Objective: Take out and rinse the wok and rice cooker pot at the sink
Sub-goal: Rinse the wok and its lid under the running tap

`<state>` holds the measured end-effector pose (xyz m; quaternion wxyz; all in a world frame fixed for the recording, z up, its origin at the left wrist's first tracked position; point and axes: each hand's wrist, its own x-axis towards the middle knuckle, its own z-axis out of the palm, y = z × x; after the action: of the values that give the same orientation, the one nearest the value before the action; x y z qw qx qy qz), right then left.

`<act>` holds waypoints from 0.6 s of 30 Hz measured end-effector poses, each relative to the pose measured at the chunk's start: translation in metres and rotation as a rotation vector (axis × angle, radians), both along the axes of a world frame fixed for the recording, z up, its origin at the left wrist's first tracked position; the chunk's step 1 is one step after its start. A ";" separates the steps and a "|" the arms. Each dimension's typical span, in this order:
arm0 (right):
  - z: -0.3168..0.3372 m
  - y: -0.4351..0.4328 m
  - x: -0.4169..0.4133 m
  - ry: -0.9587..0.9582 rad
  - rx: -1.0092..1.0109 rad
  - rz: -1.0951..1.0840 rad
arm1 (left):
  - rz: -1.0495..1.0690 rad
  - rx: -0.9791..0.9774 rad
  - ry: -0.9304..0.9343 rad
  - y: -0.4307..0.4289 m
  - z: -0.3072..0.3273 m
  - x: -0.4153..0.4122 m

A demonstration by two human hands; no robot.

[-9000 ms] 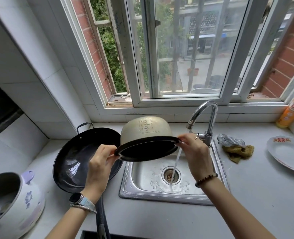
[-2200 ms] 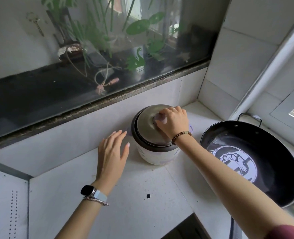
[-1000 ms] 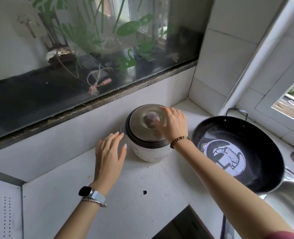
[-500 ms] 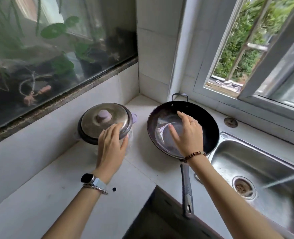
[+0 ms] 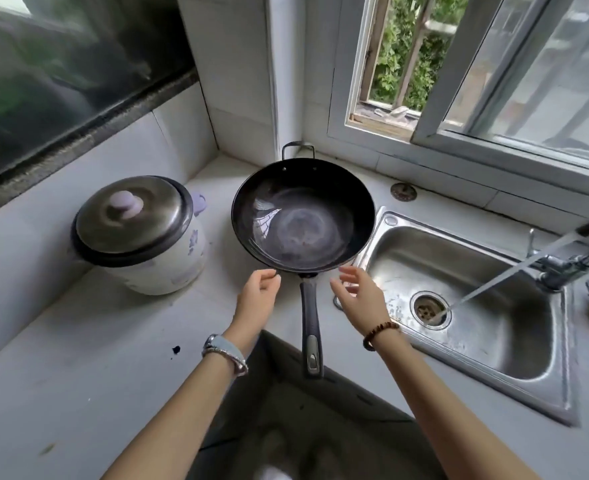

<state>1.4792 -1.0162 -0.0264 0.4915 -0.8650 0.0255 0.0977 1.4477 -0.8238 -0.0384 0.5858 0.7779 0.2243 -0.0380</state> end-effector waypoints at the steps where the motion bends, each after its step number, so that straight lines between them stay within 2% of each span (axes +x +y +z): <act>1: -0.007 -0.001 -0.004 0.081 0.042 0.002 | 0.012 -0.062 0.055 -0.007 -0.007 0.000; 5: -0.027 0.002 -0.015 0.352 0.187 -0.001 | 0.071 -0.278 0.210 -0.026 -0.024 0.001; 10: -0.036 0.015 -0.023 0.667 0.422 -0.051 | 0.085 -0.579 0.298 -0.032 -0.038 0.012; 15: -0.041 0.033 -0.028 0.758 0.602 -0.080 | -0.107 -0.666 0.435 -0.028 -0.051 0.030; 18: -0.046 0.044 -0.030 0.762 0.621 -0.071 | -0.105 -0.707 0.467 -0.035 -0.051 0.039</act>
<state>1.4491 -0.9719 -0.0720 0.6847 -0.5791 0.2026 0.3935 1.4870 -0.8584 -0.0898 0.7472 0.5101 0.2844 -0.3173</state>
